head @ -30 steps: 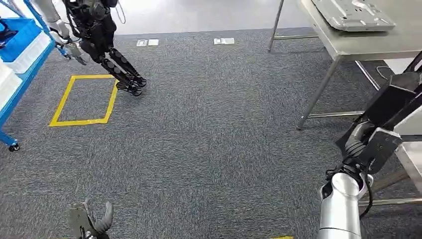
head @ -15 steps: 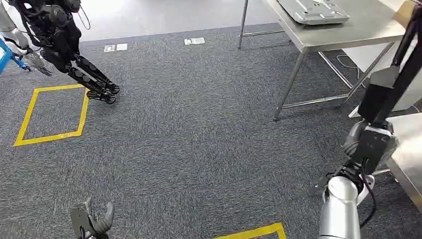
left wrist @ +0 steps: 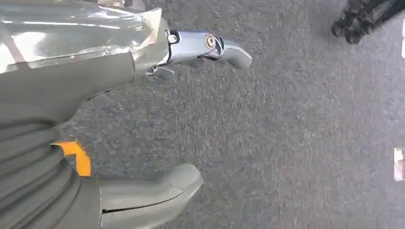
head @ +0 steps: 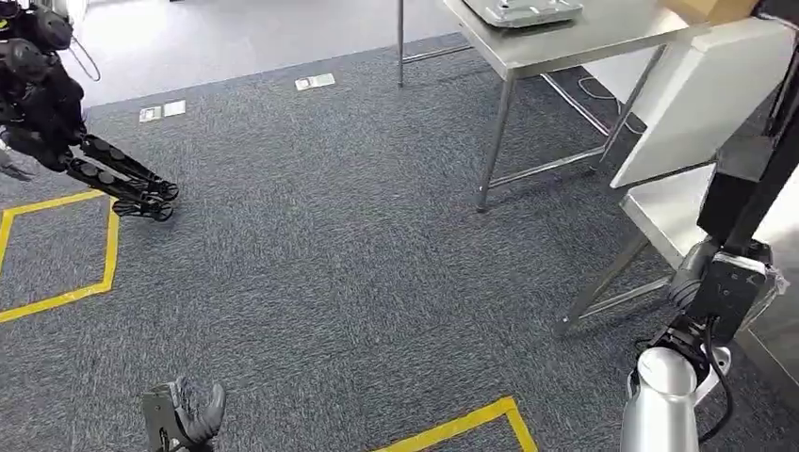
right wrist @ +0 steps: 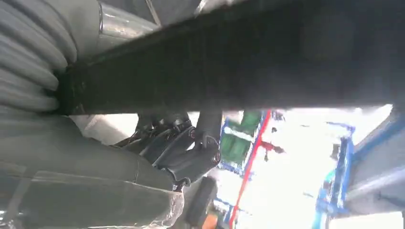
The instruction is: Take the parts from the cabinet and place them on the table.
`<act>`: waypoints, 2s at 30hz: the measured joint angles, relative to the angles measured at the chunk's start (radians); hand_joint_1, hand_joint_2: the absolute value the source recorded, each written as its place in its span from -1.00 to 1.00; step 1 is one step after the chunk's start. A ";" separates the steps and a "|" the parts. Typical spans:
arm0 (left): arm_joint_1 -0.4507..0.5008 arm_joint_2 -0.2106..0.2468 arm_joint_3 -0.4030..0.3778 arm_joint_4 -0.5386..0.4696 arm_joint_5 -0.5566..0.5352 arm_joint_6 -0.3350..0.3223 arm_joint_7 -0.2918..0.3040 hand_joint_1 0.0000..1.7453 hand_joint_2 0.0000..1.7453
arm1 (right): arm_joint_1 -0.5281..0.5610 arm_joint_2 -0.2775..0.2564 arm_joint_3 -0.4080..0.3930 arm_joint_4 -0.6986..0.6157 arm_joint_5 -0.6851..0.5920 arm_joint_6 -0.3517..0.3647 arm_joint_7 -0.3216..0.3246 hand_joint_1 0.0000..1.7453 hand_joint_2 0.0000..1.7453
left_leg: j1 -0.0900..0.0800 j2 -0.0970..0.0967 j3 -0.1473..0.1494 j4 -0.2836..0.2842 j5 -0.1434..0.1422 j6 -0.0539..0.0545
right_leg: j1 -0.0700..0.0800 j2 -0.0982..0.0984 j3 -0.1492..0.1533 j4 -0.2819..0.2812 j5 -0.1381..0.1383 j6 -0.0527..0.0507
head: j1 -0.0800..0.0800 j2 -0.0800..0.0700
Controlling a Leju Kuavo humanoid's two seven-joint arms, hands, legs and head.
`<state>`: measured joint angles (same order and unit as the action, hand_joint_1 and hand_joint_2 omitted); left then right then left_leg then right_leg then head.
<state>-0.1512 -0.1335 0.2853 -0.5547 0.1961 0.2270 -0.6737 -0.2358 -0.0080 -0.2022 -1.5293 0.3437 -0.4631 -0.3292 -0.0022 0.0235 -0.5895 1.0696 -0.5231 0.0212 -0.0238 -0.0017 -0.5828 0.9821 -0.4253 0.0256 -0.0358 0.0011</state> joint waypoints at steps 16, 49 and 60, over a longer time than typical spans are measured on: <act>0.012 0.009 0.003 0.003 -0.040 -0.023 -0.002 -1.00 1.00 | 0.039 -0.003 -0.021 -0.016 -0.015 0.011 -0.003 1.00 1.00 | 0.004 -0.032 0.026 -0.083 0.076 0.044 | 0.004 0.023 -0.097 0.144 -0.057 0.014 | 0.010 0.000; 0.027 -0.002 0.003 -0.002 -0.100 -0.023 0.006 -1.00 1.00 | 0.065 0.020 -0.050 -0.018 0.035 0.040 0.029 1.00 1.00 | 0.002 0.000 0.020 -0.088 0.082 0.044 | 0.003 0.014 -0.170 0.319 -0.121 0.012 | 0.015 0.000; 0.022 -0.005 0.001 -0.005 -0.116 -0.029 0.004 -1.00 1.00 | 0.076 0.026 -0.063 -0.046 0.048 0.040 0.033 1.00 1.00 | 0.001 0.034 0.018 -0.059 0.051 -0.004 | 0.000 -0.010 0.010 -0.004 -0.002 0.001 | 0.011 0.000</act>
<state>-0.1291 -0.1381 0.2865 -0.5592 0.0797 0.1976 -0.6695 -0.1595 0.0179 -0.2651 -1.5754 0.3914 -0.4234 -0.2964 -0.0009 0.0576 -0.5714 1.0102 -0.4718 0.0177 -0.0236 -0.0118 -0.5728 0.9779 -0.4269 0.0262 -0.0243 0.0011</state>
